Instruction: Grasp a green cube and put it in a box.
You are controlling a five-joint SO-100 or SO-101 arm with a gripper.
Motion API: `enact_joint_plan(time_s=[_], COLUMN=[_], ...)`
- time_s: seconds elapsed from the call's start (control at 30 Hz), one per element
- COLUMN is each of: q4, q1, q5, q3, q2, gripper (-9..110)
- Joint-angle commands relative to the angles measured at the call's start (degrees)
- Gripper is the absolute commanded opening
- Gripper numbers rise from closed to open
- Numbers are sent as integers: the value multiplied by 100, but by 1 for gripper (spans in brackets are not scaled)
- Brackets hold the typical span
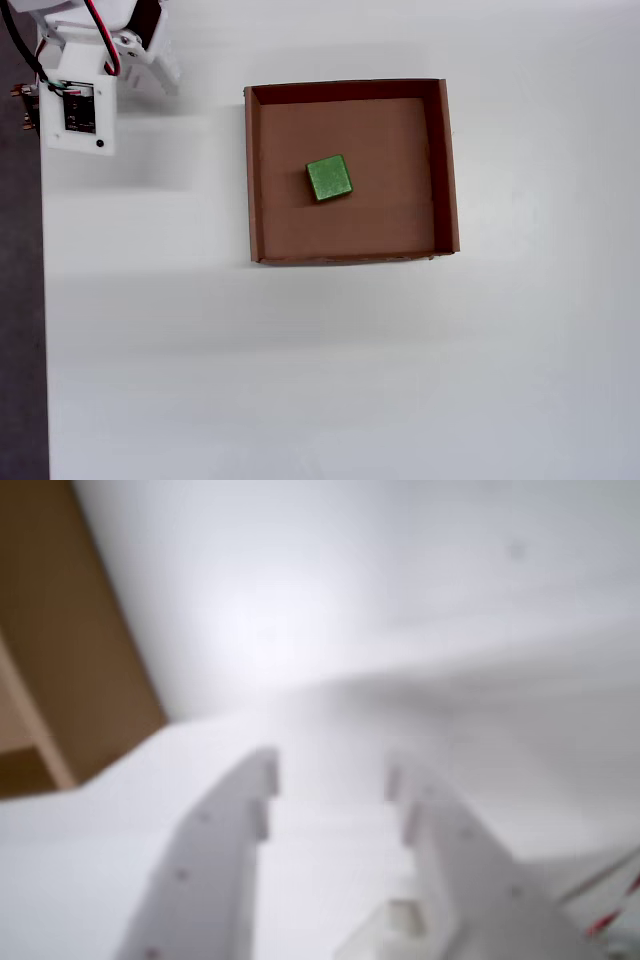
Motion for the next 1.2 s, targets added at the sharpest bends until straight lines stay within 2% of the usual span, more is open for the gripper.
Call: enact_joint_plan(time_s=[0.0,0.47,0.87,1.17], q4=[-70,-272,615,800], q1=[-35,176,352,369], q5=[-62,-369,-571,-554], q3=[132,1468,1503,1503], q2=[352,1749,2329,2663], gripper=[12,12,13,14])
